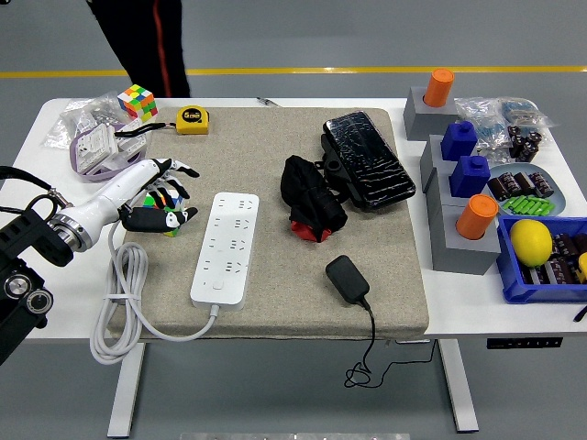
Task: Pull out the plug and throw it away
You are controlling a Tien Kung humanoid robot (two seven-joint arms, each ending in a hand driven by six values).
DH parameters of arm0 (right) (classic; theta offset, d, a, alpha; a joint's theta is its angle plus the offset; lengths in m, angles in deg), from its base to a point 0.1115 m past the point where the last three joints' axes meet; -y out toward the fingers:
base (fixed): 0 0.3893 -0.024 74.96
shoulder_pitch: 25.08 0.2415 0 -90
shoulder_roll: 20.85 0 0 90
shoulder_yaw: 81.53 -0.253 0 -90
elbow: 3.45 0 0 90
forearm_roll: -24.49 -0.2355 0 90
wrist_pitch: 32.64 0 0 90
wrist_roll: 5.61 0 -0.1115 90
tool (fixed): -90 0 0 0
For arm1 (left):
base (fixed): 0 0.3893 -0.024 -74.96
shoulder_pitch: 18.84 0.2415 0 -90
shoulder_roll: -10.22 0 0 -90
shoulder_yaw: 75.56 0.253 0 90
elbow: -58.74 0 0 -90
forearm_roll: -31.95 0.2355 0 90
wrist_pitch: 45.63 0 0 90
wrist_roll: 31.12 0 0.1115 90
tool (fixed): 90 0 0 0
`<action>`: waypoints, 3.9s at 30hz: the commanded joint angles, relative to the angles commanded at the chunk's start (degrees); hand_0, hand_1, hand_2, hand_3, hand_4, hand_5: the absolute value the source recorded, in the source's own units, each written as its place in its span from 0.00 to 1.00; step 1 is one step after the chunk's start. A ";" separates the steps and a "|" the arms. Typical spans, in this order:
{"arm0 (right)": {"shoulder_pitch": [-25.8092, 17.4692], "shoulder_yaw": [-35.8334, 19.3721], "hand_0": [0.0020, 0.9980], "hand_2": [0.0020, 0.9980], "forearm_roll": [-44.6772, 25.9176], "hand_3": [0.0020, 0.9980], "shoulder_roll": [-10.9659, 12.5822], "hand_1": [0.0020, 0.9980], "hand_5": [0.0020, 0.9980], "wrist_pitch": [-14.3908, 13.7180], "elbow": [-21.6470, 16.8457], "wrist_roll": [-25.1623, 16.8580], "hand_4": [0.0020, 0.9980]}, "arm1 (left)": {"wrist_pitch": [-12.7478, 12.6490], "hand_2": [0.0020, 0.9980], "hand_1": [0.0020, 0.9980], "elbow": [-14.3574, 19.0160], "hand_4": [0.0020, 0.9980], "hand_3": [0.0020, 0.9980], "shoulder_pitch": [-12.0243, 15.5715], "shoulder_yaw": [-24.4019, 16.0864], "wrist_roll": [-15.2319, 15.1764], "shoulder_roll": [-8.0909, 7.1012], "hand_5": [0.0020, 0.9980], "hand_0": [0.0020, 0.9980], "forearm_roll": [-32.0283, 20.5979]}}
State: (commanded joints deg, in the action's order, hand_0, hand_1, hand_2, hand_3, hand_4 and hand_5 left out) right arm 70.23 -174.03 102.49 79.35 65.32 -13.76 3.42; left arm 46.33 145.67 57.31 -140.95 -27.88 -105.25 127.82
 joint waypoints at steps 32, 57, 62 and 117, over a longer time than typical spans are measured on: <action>1.08 2.16 0.64 0.69 -1.60 0.61 -0.08 0.68 0.48 0.07 0.00 -0.13 1.00 | -0.72 0.74 0.72 -2.86 0.98 0.80 1.23 -4.60 0.65 2.58 0.46 0.56 -0.03; 1.76 3.92 0.64 0.69 -2.21 0.61 0.24 0.68 0.48 0.02 0.00 -0.15 1.00 | 0.01 0.74 0.71 -2.54 0.94 0.80 1.46 -5.38 1.43 1.94 0.43 0.55 0.44; 1.64 4.09 0.64 0.69 -2.27 0.61 0.10 0.68 0.48 0.05 0.00 -0.14 1.00 | -0.05 0.74 0.71 -2.40 0.94 0.80 1.52 -5.61 1.31 1.87 0.43 0.55 0.39; 1.28 2.83 0.64 0.69 -2.18 0.61 0.15 0.68 0.49 -0.01 0.00 -0.16 1.00 | 0.49 0.74 0.70 -2.52 0.94 0.79 -0.25 -5.84 1.17 1.57 0.43 0.54 0.40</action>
State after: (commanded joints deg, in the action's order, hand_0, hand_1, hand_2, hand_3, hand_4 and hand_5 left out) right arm 71.51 -171.20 100.31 79.50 65.31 -13.76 3.26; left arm 46.82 143.14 57.05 -146.79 -26.71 -103.68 128.22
